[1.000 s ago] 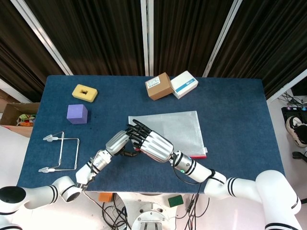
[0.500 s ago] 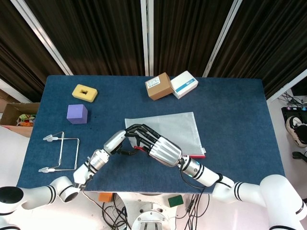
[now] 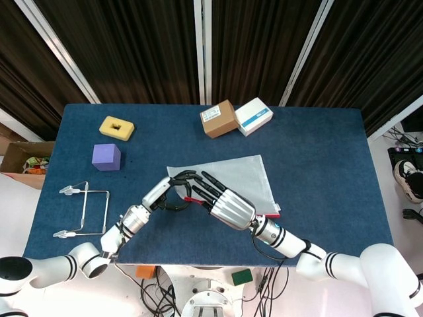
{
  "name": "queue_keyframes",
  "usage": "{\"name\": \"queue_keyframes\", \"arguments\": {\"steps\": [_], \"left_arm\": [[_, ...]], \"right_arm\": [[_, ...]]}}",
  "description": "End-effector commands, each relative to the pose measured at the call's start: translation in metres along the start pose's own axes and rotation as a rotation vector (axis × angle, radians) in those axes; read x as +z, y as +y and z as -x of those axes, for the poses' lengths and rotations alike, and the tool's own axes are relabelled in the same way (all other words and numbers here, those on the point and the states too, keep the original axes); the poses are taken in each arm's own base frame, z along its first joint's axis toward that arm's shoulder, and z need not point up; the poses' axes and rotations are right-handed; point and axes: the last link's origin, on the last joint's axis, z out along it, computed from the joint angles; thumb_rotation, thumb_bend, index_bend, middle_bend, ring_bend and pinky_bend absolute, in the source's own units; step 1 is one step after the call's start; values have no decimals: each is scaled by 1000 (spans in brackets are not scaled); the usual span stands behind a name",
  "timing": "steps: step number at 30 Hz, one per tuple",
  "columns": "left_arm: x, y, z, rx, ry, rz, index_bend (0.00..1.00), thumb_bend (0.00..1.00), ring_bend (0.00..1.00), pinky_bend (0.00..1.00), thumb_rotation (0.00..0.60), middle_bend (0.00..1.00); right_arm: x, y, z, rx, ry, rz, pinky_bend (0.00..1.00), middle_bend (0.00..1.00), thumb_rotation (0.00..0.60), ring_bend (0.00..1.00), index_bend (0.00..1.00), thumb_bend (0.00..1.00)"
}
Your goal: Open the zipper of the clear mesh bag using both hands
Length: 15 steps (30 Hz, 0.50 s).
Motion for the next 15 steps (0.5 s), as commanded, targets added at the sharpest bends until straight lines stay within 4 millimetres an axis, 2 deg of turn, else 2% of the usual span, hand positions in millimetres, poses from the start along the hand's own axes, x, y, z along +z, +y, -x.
{"name": "queue_keyframes", "arguments": {"steps": [1, 5, 15], "left_arm": [[1, 0, -1, -49, 4, 1, 640, 533, 83, 141, 600, 227], [0, -1, -5, -55, 16, 2, 640, 533, 83, 140, 600, 227], [-4, -10, -17, -10, 63, -19, 642, 533, 83, 139, 600, 227]], "right_arm": [[-1, 0, 0, -2, 0, -1, 0, 216, 600, 0, 681, 255], [-10, 3, -1, -14, -9, 4, 0, 216, 600, 0, 681, 255], [-52, 22, -4, -35, -78, 78, 0, 217, 600, 0, 682, 254]]}}
